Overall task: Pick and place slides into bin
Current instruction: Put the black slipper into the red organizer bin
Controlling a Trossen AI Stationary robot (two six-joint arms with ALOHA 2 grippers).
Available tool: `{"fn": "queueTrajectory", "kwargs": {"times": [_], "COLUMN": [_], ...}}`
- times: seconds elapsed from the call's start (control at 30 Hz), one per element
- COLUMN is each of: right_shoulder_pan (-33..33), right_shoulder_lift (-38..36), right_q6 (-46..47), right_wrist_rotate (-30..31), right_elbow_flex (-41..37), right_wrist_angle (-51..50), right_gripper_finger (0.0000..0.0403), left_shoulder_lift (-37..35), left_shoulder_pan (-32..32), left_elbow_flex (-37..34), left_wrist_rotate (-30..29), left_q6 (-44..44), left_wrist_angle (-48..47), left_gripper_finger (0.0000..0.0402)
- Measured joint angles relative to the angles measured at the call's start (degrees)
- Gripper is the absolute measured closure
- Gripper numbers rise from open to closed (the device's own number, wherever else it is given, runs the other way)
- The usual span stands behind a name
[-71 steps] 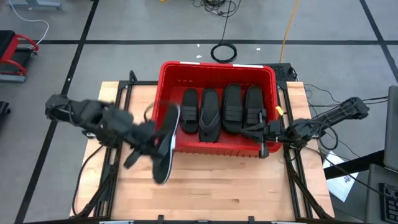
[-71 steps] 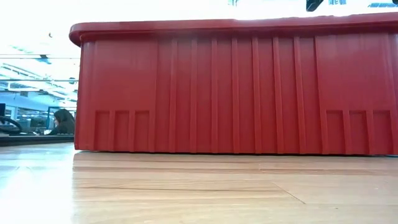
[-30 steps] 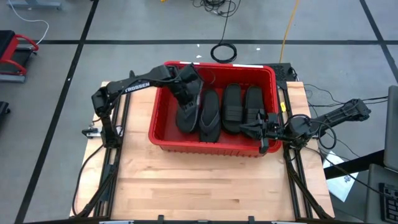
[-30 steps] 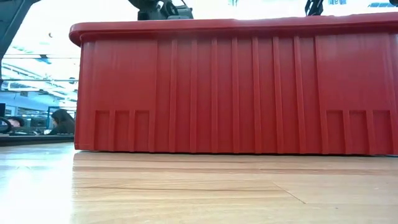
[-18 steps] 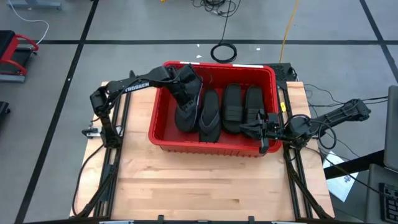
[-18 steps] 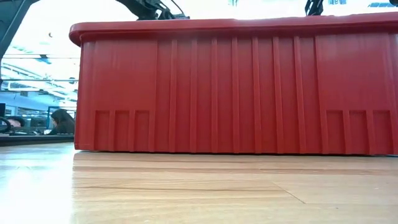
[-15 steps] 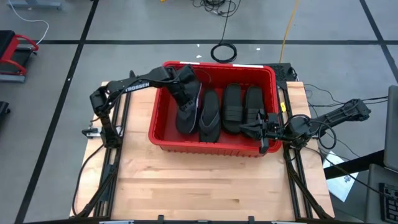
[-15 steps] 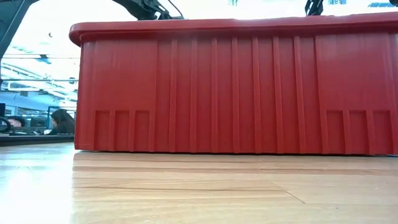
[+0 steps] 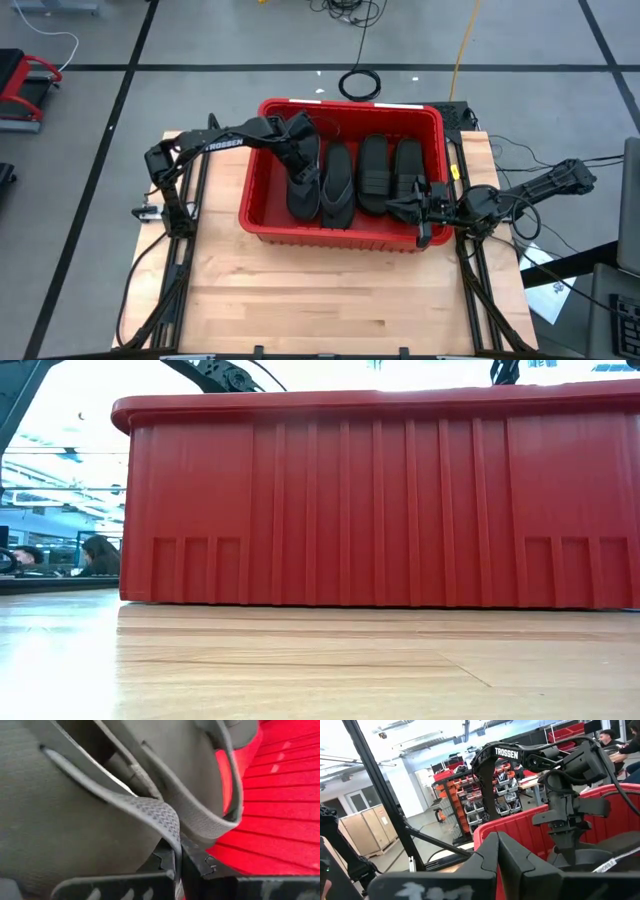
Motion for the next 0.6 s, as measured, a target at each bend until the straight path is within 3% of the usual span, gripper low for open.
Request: {"fn": "queueTrajectory", "kwargs": {"times": [0.27, 0.6], "right_shoulder_pan": [0.0, 0.0], "right_shoulder_lift": [0.0, 0.0], "right_q6": [0.0, 0.5], "right_wrist_rotate": [-0.1, -0.1], "right_elbow_flex": [0.0, 0.0], "right_wrist_angle": [-0.2, -0.1], "right_gripper_finger": [0.0403, 0.0403], "left_shoulder_lift": [0.0, 0.0], "left_shoulder_pan": [-0.1, -0.6], "left_elbow_flex": [-0.3, -0.3], "left_wrist_rotate": [-0.6, -1.0], "left_q6": [1.8, 0.4], "left_wrist_angle": [0.1, 0.8], "left_gripper_finger": [0.038, 0.0259]}}
